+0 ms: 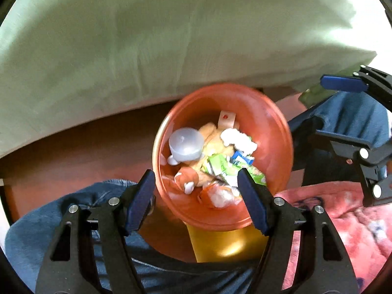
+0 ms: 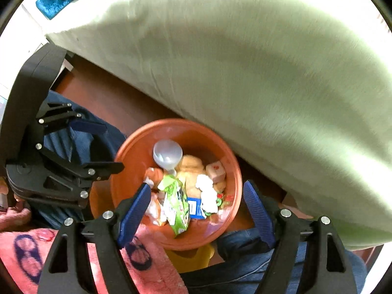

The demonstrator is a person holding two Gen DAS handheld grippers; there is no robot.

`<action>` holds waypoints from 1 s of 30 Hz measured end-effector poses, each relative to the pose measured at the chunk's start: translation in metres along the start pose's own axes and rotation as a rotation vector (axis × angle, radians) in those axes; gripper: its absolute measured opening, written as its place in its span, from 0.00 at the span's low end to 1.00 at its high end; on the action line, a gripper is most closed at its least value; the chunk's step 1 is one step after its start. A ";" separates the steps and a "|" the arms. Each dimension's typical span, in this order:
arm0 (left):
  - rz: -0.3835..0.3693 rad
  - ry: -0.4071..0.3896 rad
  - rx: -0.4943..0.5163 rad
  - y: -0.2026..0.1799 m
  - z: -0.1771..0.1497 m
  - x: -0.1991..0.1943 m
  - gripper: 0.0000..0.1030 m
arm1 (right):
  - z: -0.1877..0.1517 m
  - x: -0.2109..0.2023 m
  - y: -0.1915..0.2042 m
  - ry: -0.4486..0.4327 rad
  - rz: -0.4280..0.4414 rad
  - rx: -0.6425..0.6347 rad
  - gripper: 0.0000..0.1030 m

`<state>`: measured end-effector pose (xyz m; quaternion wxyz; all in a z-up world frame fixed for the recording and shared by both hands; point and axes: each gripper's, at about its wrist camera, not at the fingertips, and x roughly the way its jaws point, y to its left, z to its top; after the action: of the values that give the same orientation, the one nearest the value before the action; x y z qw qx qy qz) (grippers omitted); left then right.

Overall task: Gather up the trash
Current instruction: 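Carry the bag and tissue to the orange bucket and open both tools, then grasp the red-white paper packet with the right tool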

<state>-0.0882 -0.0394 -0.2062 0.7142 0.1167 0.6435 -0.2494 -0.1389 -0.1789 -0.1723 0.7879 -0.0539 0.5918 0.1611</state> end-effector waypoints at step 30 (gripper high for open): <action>0.080 -0.463 -0.122 0.015 0.041 -0.137 0.77 | 0.301 -0.062 -0.179 -0.352 0.035 0.585 0.82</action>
<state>-0.0514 -0.0184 -0.0684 0.8576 0.0386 0.4715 -0.2019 0.1785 -0.2762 -0.0439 0.8571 0.2133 0.4688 0.0048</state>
